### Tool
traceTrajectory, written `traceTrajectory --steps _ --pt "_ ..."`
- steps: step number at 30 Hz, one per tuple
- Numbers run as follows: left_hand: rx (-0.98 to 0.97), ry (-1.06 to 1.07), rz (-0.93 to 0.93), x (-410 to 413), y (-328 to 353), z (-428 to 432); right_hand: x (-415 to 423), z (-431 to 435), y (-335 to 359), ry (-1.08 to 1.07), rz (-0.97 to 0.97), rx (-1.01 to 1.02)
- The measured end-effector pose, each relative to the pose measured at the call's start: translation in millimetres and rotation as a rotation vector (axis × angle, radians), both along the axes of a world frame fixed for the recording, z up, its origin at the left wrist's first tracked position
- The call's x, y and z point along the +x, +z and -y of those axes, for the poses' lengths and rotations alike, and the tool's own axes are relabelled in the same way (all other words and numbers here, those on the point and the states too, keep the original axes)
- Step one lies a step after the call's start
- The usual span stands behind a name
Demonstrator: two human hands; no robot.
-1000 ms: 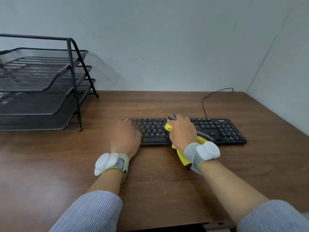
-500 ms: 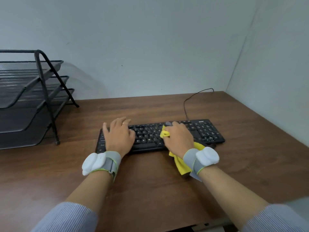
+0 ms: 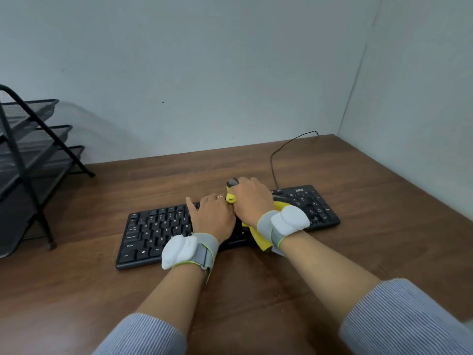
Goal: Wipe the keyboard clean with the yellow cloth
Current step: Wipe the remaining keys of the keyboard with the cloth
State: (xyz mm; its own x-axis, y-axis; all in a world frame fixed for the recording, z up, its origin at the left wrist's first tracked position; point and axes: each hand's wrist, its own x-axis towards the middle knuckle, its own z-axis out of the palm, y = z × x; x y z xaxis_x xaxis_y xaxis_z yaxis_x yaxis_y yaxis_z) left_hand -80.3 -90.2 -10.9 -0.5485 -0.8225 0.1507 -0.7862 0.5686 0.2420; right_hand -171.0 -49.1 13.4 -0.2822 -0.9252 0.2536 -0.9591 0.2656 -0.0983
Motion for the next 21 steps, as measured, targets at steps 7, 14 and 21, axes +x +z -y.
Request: traceTrajectory --steps 7,14,21 --pt "-0.002 0.04 0.026 -8 -1 -8 -33 -22 -3 -0.193 0.09 -0.057" --pt "0.018 0.008 0.085 -40 5 -31 -44 -50 -8 -0.23 0.057 -0.095" --pt "-0.04 -0.001 -0.008 -49 -14 -40 -46 -35 -7 -0.174 0.061 -0.052"
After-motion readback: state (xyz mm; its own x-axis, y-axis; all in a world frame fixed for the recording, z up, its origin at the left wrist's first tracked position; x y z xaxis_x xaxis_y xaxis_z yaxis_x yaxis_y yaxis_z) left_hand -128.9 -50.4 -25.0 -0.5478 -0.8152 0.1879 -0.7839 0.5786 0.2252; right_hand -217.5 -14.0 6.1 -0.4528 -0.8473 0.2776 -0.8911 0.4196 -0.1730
